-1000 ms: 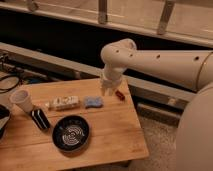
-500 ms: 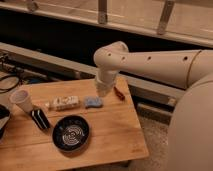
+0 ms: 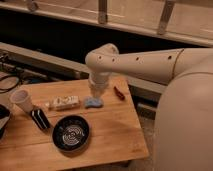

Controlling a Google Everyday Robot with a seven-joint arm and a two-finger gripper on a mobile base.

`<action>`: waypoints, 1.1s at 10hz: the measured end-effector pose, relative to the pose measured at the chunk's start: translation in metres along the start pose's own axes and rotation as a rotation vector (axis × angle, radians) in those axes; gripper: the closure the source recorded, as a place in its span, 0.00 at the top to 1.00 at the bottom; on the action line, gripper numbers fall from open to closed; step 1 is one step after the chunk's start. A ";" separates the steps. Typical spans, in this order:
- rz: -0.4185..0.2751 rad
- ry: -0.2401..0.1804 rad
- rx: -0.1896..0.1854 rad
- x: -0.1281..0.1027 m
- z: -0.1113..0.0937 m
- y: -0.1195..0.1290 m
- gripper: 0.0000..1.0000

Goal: Knock the eraser over

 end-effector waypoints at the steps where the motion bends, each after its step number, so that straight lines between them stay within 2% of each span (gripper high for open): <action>1: -0.007 -0.001 0.003 -0.002 0.004 0.007 0.00; 3: -0.020 0.002 0.004 -0.007 0.016 0.023 0.00; 6: -0.028 0.000 0.016 -0.005 0.021 0.017 0.00; 9: -0.049 -0.001 0.020 -0.015 0.029 0.037 0.00; 11: -0.053 0.003 0.031 -0.013 0.033 0.033 0.00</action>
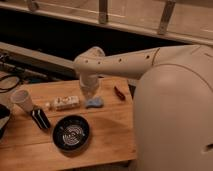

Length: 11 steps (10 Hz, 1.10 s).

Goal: Knock the eraser over

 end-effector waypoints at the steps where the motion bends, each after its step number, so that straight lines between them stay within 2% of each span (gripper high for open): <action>1: -0.001 -0.002 0.006 0.002 0.000 -0.004 0.00; 2: -0.009 -0.004 0.011 0.001 0.001 -0.003 0.00; 5: -0.032 0.000 0.022 -0.011 0.013 0.022 0.00; 8: -0.051 0.015 0.042 -0.006 0.021 0.017 0.00; 11: -0.072 0.018 0.039 -0.013 0.029 0.028 0.00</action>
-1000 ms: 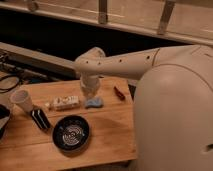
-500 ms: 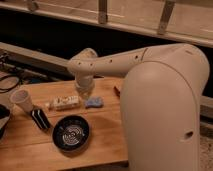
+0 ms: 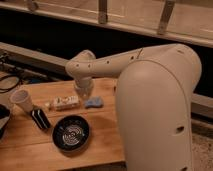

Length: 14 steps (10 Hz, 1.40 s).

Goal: Knock the eraser over

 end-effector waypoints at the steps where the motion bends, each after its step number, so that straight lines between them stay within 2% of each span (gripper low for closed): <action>1: -0.005 0.004 0.003 0.000 0.002 -0.001 0.00; 3: -0.019 0.016 0.013 0.003 0.006 -0.005 0.00; 6: -0.055 0.027 0.008 -0.001 0.012 0.010 0.00; 8: -0.070 0.038 0.015 0.000 0.016 0.008 0.00; 14: -0.131 0.070 0.016 -0.001 0.026 0.025 0.00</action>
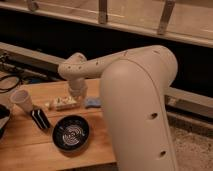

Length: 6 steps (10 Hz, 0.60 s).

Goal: Knock the eraser over

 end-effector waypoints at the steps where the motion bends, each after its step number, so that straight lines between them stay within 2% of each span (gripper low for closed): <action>1: -0.006 0.003 0.001 0.000 0.001 0.001 0.00; 4: -0.031 0.016 -0.011 -0.009 0.004 0.015 0.00; 6: -0.046 0.025 -0.013 -0.009 0.005 0.014 0.00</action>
